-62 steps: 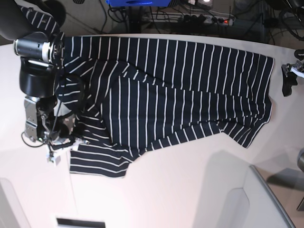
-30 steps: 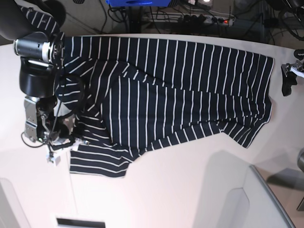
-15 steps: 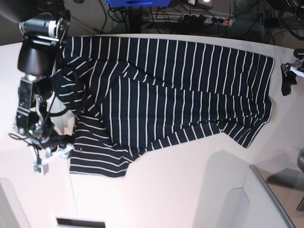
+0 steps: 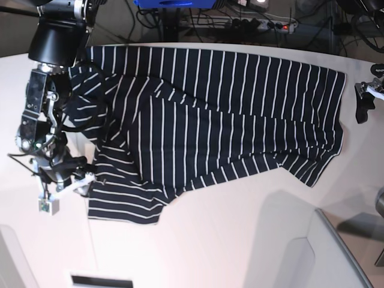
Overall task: Layout the t-shirt on the table in an organized manner, then fold the t-shirt properly
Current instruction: 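Lift the held side edge with the right gripper and hold it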
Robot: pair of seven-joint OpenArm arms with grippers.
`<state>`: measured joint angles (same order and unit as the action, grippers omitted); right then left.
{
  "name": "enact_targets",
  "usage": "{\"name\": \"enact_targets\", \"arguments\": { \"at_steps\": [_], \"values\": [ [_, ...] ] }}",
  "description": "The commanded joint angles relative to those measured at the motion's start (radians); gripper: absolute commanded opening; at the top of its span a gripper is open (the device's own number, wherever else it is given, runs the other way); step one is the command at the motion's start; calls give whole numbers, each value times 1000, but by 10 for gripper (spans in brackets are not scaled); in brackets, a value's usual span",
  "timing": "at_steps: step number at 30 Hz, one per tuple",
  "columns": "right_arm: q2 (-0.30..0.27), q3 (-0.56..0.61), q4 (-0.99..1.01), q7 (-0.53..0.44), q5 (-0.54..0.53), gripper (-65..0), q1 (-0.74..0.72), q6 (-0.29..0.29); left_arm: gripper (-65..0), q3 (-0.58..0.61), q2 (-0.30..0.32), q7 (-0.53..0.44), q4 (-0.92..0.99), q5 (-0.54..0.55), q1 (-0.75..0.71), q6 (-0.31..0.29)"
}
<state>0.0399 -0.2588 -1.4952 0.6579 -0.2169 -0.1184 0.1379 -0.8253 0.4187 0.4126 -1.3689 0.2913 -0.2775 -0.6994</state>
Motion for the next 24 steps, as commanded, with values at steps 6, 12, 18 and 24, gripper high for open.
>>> {"name": "enact_targets", "arguments": {
  "at_steps": [6,12,18,24],
  "values": [
    [41,2,-69,56,-6,-345,-22,6,0,56,30,-27,30,18,54,1],
    [35,2,-69,56,-6,-345,-20,6,0,50,33,-27,24,18,50,1],
    [35,2,-69,56,-6,-345,-20,6,0,50,58,-27,29,18,24,1],
    [35,3,-69,61,-6,-345,-20,9,0,54,58,-27,55,18,31,1]
  ]
}}
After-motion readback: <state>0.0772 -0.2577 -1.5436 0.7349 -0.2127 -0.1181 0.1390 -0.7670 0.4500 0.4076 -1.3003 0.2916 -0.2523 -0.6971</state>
